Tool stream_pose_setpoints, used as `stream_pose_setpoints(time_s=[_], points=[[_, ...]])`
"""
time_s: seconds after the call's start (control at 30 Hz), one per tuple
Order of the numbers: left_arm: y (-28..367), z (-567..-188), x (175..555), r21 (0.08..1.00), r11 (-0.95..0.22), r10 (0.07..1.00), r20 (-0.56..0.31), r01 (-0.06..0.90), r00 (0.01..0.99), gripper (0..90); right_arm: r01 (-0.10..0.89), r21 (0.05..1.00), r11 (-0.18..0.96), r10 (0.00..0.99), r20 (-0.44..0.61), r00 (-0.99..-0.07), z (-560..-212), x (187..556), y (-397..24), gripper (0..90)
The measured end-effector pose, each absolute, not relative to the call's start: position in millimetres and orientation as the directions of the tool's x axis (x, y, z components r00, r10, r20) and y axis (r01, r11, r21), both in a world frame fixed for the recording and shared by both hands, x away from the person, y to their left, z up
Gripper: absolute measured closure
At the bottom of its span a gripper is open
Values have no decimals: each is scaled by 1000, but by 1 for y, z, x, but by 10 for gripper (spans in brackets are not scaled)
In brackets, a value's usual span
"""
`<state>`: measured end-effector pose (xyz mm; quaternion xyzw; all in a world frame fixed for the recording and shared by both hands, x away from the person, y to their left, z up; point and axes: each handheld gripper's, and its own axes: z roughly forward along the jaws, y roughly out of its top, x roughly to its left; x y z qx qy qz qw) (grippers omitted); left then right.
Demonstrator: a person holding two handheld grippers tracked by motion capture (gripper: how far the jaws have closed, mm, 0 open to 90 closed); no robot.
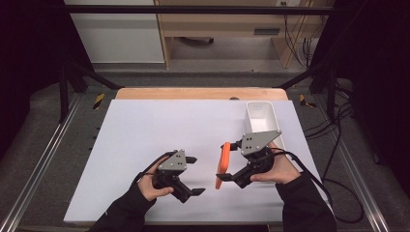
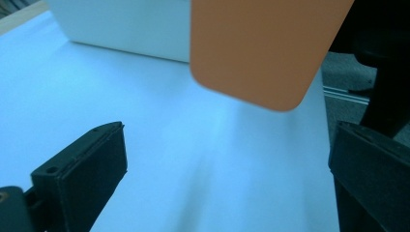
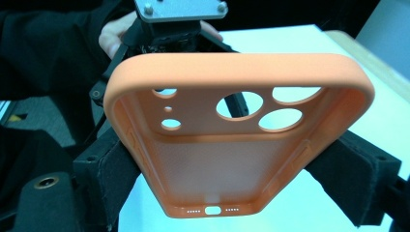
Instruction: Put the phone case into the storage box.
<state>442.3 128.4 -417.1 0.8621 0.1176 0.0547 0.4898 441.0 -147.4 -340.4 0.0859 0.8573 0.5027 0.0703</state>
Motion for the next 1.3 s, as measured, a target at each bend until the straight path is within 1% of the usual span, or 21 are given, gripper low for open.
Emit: stream_pose_setpoints(time_s=[0.17,0.33,0.6,0.87,1.3], points=[[148,-420,445,865,-471,314,-20,174,949,0,76,885,459,256,-50,-965,-332,441,-156,156],[168,-423,448,874,-438,388,-26,209,921,0,96,891,443,314,-55,-948,-323,444,-165,155],[198,-423,451,897,-371,486,-32,239,874,0,123,903,411,410,-63,-910,-313,450,-178,156],[223,-428,452,901,-345,560,-28,264,828,0,142,912,384,501,-77,-862,-299,455,-187,155],[257,-431,448,918,-291,649,-16,268,760,0,154,926,344,595,-88,-799,-279,466,-191,156]])
